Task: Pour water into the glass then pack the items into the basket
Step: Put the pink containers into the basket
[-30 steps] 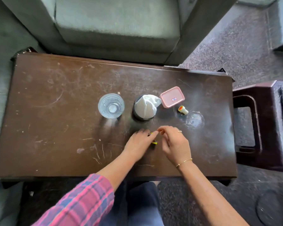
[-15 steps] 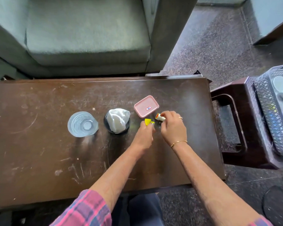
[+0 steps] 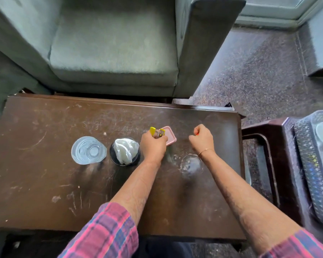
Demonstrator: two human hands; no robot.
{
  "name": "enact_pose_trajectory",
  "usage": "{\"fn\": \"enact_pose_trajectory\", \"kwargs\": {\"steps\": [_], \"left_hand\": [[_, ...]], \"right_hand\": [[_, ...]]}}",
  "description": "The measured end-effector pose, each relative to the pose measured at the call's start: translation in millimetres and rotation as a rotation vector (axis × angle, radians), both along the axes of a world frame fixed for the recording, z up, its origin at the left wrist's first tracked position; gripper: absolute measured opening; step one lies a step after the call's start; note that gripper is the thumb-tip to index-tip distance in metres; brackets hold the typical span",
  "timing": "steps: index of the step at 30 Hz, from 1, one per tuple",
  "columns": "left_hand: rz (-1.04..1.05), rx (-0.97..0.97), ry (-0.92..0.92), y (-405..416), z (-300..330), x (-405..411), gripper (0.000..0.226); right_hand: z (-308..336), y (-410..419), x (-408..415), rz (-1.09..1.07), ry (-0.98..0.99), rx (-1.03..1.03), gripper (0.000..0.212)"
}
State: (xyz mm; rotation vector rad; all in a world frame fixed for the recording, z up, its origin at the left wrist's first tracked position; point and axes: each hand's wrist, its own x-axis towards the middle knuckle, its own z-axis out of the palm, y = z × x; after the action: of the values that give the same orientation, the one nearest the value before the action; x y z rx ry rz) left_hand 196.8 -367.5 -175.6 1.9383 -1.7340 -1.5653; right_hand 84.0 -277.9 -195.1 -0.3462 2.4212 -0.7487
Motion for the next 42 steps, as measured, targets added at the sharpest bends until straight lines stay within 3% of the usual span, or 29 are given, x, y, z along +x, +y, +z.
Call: {"fn": "enact_pose_trajectory", "kwargs": {"steps": [4,8,15,18,20,28,34,42], "left_hand": [[0.036,-0.062,-0.11,-1.8,-3.1,-13.3,0.019],[0.019,0.023,-0.2,0.1,-8.4,-18.7,0.033],[0.054,0.137,-0.044,8.1,-6.3,-10.7,0.027],[0.011,0.101,0.004,13.4,11.8,-10.1,0.023],[-0.033,0.068,0.026,16.1,28.8,-10.2,0.017],[-0.168,0.239,0.154,42.3,122.0,-7.0,0.004],[-0.231,0.31,0.368,60.7,189.5,-47.3,0.021],[-0.582,0.321,0.41,152.1,243.1,-127.3,0.028]], "right_hand": [[8.2,-14.1,-11.1,-0.019,-0.212,-0.014,0.007],[-17.2,-16.7,10.5,0.091,-0.27,0.044,0.042],[-29.8,-6.7,39.2,-0.166,-0.27,-0.06,0.028],[-15.1,1.3,32.3,-0.256,-0.252,-0.118,0.024],[1.7,6.9,25.0,-0.298,-0.233,-0.154,0.022],[101.5,57.1,-8.1,-0.376,-0.207,-0.245,0.013],[207.7,109.0,-64.1,-0.42,-0.058,-0.246,0.022],[292.0,209.7,-89.2,-0.551,0.11,-0.137,0.019]]}}
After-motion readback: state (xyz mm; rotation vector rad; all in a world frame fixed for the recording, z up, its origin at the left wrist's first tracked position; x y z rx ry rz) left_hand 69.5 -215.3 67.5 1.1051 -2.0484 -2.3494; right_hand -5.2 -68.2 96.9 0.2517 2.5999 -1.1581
